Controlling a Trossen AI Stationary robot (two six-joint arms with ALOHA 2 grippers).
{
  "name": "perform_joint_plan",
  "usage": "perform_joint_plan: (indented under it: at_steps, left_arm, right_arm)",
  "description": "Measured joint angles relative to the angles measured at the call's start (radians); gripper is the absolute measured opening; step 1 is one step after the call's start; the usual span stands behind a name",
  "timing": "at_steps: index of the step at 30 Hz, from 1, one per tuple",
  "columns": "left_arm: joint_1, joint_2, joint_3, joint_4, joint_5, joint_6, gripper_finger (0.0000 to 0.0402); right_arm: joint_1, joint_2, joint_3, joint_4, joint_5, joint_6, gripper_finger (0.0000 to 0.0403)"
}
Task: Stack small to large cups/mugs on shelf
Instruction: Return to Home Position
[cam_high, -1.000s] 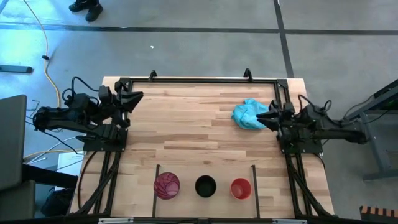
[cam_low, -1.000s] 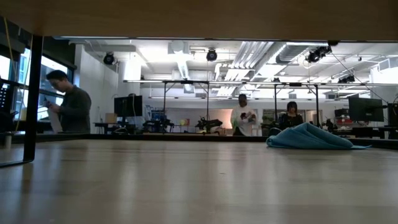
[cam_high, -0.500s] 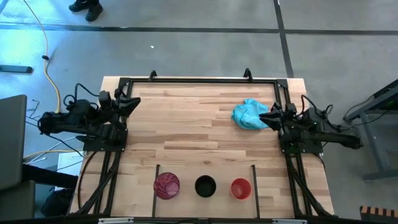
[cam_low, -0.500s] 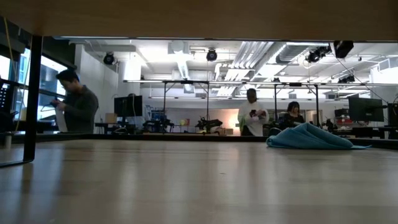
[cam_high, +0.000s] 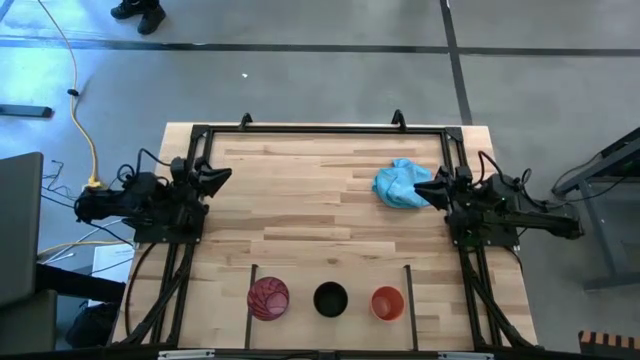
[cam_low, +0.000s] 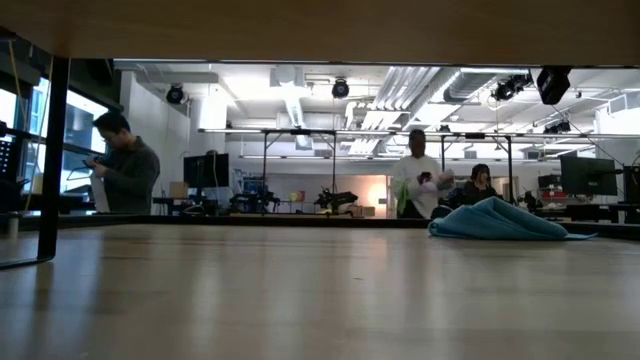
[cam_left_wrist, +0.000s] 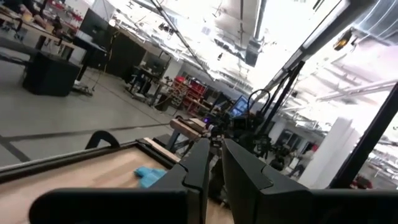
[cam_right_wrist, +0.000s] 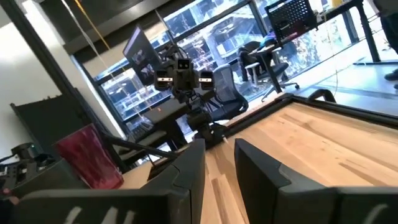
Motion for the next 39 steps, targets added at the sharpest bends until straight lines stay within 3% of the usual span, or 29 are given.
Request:
perform_joint_plan:
  at_steps: [7, 18, 25, 31, 39]
  left_arm:
    - [0.0, 0.002, -0.024, 0.011, 0.0, -0.01, 0.0035]
    - [0.0, 0.002, -0.023, -0.035, 0.006, -0.04, 0.0035]
    - [0.0, 0.003, -0.094, -0.026, -0.051, -0.092, 0.0035]
    - [0.0, 0.002, -0.213, 0.116, -0.06, -0.136, 0.0035]
    - [0.0, 0.003, -0.212, 0.089, -0.103, -0.138, 0.0035]
  right_arm:
    - [0.0, 0.0, -0.004, -0.029, 0.018, 0.048, 0.0078]
    - [0.002, 0.0, -0.202, 0.284, 0.013, 0.127, 0.0078]
    - [0.003, 0.0, -0.195, 0.261, 0.024, 0.102, 0.0078]
    - [0.003, 0.001, -0.195, 0.248, 0.041, 0.123, 0.0078]
    - [0.003, 0.001, -0.195, 0.174, 0.067, 0.167, 0.0078]
